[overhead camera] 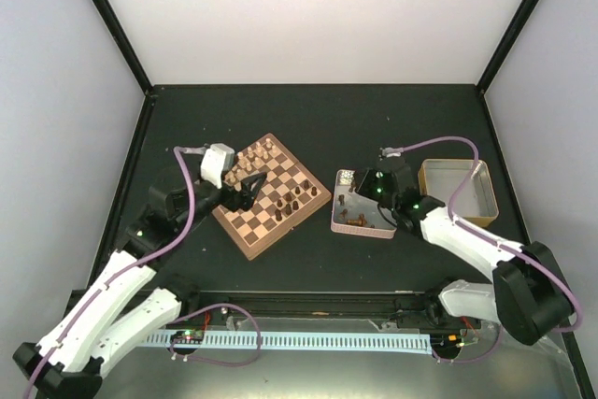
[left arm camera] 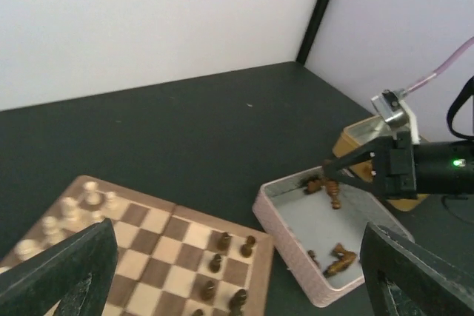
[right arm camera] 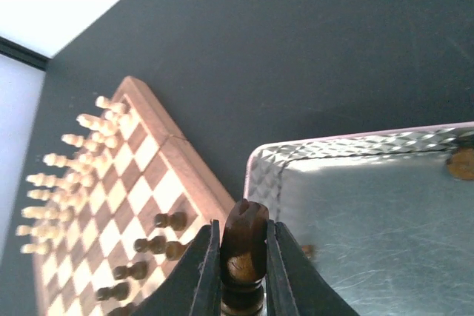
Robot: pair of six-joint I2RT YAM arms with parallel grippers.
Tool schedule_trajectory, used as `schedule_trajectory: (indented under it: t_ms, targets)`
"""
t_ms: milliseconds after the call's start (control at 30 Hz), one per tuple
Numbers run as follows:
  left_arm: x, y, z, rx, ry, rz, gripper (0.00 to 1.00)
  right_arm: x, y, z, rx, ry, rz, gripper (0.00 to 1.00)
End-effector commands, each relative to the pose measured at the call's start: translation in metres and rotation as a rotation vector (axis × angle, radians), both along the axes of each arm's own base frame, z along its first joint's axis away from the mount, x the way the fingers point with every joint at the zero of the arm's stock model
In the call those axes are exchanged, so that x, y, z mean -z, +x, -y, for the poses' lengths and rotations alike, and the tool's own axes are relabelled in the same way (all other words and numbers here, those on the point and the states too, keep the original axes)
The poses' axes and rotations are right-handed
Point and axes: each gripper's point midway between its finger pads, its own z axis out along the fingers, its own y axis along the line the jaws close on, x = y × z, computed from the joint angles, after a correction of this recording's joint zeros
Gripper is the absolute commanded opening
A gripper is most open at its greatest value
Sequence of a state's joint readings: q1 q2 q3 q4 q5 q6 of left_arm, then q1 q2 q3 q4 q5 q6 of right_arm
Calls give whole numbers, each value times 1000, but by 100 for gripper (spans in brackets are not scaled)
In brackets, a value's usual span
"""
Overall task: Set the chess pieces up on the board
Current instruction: Pick up the chess piece from the storage box.
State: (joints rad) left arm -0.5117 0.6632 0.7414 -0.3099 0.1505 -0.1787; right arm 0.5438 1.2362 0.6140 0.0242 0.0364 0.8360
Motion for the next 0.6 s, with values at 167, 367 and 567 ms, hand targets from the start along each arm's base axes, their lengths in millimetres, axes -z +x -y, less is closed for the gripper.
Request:
schedule_trajectory:
  t_ms: [167,367,567]
  targets:
    - [25,4,72,224,-234,-178,85,-18,-23,-20,99,420,-210,8]
    - [44,8,117,275,-169,-158,80,-30,-37,-21,165,640,-287,6]
    - [49,-2,161,395,-137,-136,73,-43,-49,-11,216,699,-313,6]
